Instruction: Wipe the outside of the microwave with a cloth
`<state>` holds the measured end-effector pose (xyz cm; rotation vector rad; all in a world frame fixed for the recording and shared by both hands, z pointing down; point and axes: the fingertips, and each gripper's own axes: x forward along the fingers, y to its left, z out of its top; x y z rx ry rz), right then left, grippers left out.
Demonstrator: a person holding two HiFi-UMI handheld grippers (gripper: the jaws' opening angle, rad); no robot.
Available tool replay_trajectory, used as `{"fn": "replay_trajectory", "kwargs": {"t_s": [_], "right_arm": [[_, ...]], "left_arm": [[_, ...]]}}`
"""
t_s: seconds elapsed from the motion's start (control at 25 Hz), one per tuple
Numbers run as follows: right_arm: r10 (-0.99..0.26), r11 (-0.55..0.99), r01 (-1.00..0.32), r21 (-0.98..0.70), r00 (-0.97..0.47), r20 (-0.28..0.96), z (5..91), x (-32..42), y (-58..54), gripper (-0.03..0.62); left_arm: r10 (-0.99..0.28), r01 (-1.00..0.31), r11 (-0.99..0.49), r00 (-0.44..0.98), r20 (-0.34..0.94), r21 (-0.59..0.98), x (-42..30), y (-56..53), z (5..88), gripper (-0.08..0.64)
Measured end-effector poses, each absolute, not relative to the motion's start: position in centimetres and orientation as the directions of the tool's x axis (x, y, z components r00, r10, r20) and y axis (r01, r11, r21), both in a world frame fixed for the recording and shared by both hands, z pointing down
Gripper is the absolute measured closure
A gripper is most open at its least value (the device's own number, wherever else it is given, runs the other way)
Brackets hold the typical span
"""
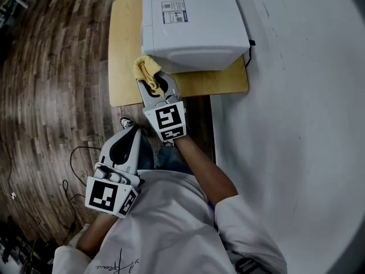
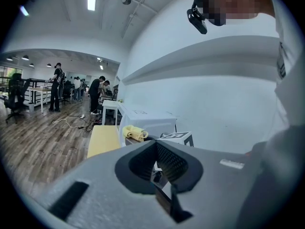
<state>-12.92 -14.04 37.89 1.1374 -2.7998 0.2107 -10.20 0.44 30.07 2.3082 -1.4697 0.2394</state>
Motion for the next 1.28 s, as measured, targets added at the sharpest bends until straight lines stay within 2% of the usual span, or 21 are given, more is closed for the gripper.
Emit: {"fn": "replay_trajectory", "kwargs": {"t_s": [0.16, 0.48, 0.84, 1.28], "right_arm": [[-0.666, 0.723, -0.684, -0.099, -0.728, 0.162, 37.9, -12.6, -12.8, 0.479], [-0.731, 0.653, -0.752, -0.090, -0.657, 0.186, 38.5, -7.0, -13.2, 0.479], [-0.839, 0.495, -0.865, -0.083, -0.501, 0.211, 39.2, 3.0, -15.3, 0.479], [-0.930, 0.281, -0.958, -0.052, -0.285, 0.233, 40.4, 14.4, -19.0, 0.479]], "left_arm": [[-0.831, -0.895, -0.375, 0.440, 0.341, 0.241, -10.0, 0.7, 30.1, 0.569], [-0.813, -0.873, -0.401, 0.478, 0.332, 0.276, -8.6, 0.7, 30.9, 0.569], [-0.797, -0.858, -0.407, 0.502, 0.337, 0.314, -7.5, 0.7, 31.5, 0.569], [-0.799, -0.872, -0.451, 0.489, 0.350, 0.190, -6.8, 0.5, 30.8, 0.569]]}}
